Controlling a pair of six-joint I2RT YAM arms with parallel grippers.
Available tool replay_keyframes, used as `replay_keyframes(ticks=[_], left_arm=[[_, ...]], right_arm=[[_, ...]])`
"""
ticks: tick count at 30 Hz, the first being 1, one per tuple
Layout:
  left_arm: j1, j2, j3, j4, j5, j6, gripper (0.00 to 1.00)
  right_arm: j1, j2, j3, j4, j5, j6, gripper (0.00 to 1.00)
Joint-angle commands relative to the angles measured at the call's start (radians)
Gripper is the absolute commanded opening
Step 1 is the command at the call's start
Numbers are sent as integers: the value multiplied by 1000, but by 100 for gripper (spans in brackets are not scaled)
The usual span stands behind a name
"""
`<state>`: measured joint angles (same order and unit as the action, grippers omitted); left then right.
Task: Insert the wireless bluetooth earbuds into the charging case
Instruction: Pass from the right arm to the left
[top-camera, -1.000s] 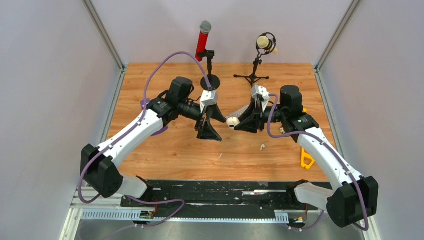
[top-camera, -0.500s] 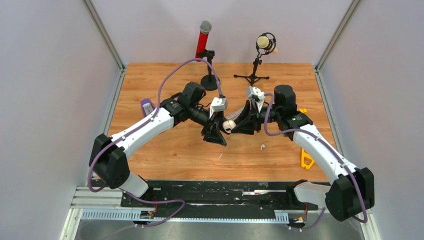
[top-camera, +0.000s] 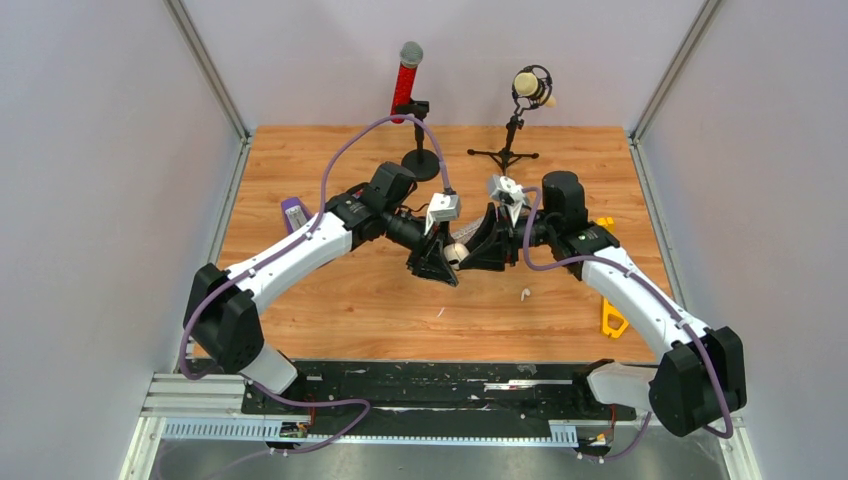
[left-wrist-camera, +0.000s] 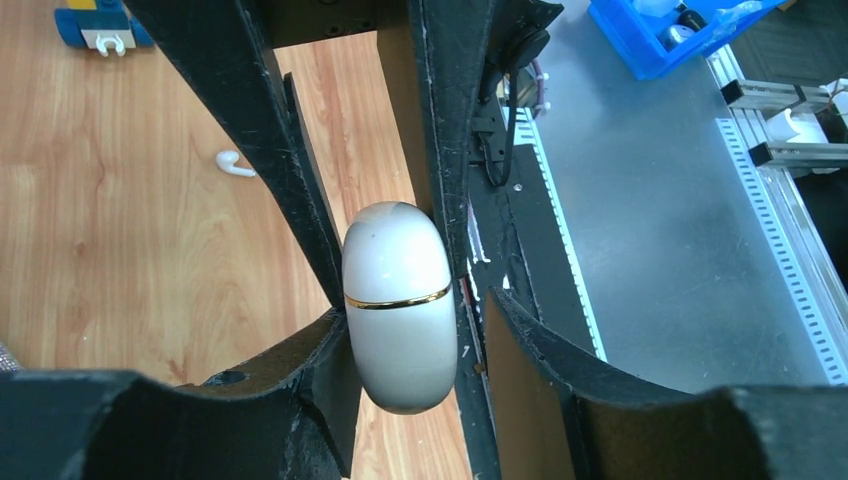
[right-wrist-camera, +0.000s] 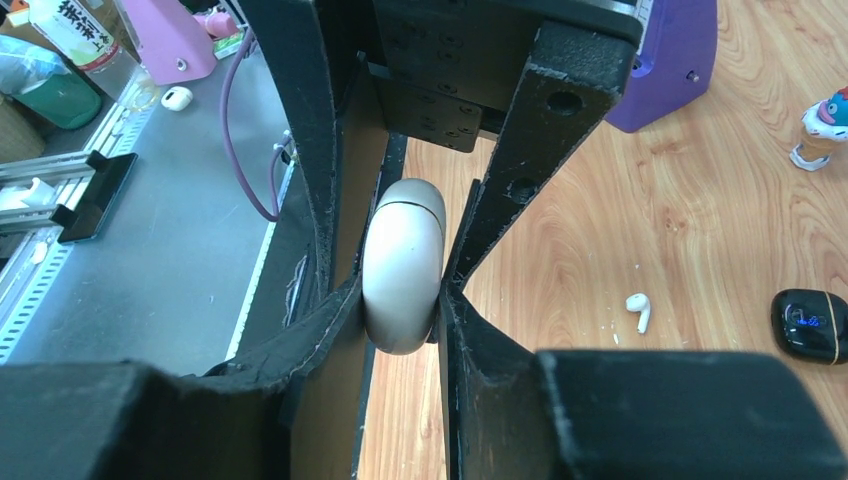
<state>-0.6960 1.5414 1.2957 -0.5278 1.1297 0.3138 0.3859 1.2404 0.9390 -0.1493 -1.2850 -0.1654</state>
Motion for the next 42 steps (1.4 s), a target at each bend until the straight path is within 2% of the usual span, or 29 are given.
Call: replay_keyframes(ticks=[1,12,20,27,31,34,39,42], left_arm=[[-16,-2,52,40,45,-39,52],[-16,11,71,58,60,-78,49],[-16,5,70,52,46,-71,45],[-16,3,66,51,34,-62,38],[-16,0,59,50,34,-50,26],[-16,-5,51,46,32,-35,22],[-16,-21,37,35,33,-10,17],[-16,-31,21,33,54,3,16]], right_arm=[[7,-23,-34,84,11,-4,25],[7,-24,-81,203,23,75,24],[8,-13,-84,213,12,100,24],[16,-3,-76,197,9,94,25],[16,5,-65,175,9,81,26],[15,4,-54,155,10,65,34],[-3,-7,-10,89,-16,56,64],[-17,1,35,47,-54,69,70]])
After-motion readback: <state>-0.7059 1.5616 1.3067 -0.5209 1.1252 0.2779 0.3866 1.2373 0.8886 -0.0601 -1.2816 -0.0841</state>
